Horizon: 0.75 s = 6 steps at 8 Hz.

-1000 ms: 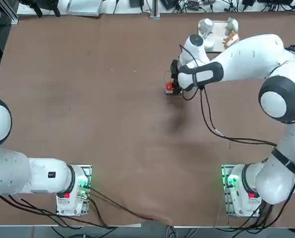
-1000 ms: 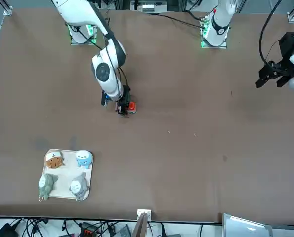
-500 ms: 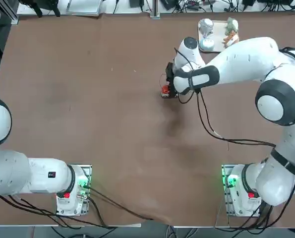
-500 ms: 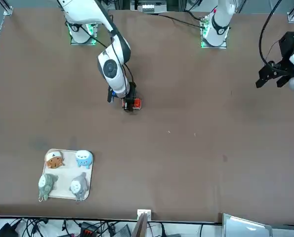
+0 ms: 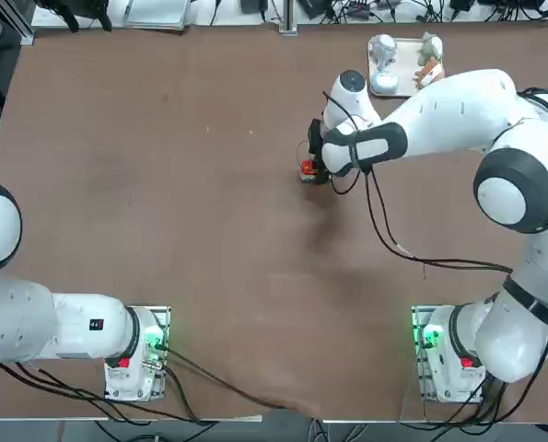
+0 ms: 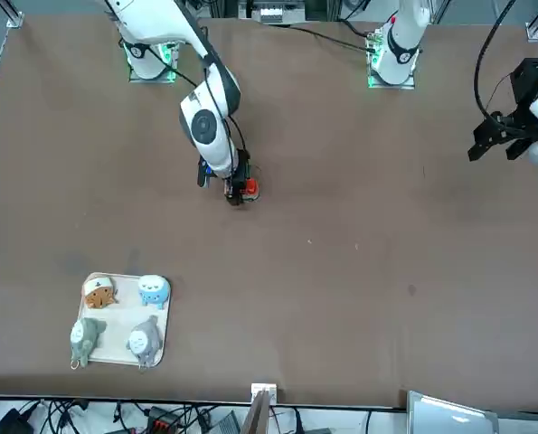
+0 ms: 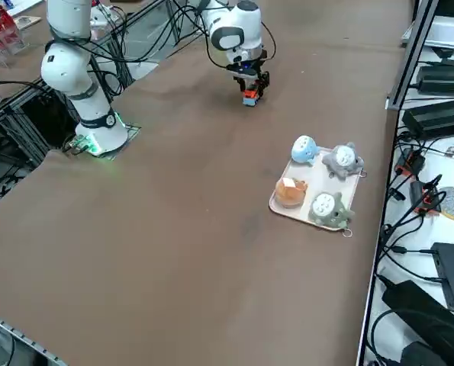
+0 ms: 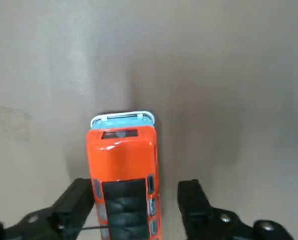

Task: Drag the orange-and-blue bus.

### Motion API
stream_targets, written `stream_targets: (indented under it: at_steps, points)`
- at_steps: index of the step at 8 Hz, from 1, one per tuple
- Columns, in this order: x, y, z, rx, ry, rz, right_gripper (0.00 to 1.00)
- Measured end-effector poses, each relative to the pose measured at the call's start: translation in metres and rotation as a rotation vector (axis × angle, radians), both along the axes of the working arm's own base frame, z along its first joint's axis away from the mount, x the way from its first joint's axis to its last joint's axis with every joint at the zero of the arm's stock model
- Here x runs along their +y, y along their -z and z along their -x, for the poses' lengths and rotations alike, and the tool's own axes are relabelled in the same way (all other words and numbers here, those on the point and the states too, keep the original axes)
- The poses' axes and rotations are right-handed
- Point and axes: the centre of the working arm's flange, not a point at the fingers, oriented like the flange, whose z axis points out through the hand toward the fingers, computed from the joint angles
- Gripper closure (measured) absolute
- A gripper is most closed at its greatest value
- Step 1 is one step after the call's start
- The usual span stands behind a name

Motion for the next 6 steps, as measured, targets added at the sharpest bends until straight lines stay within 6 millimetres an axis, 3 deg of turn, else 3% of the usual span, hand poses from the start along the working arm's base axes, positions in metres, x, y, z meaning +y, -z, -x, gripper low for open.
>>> stream_targets:
  at_steps: [3, 6]
  points:
    - [0.014, -0.041, -0.025, 0.054, -0.023, 0.038, 0.0]
    - [0.027, -0.114, -0.043, 0.076, -0.271, 0.116, 0.0]
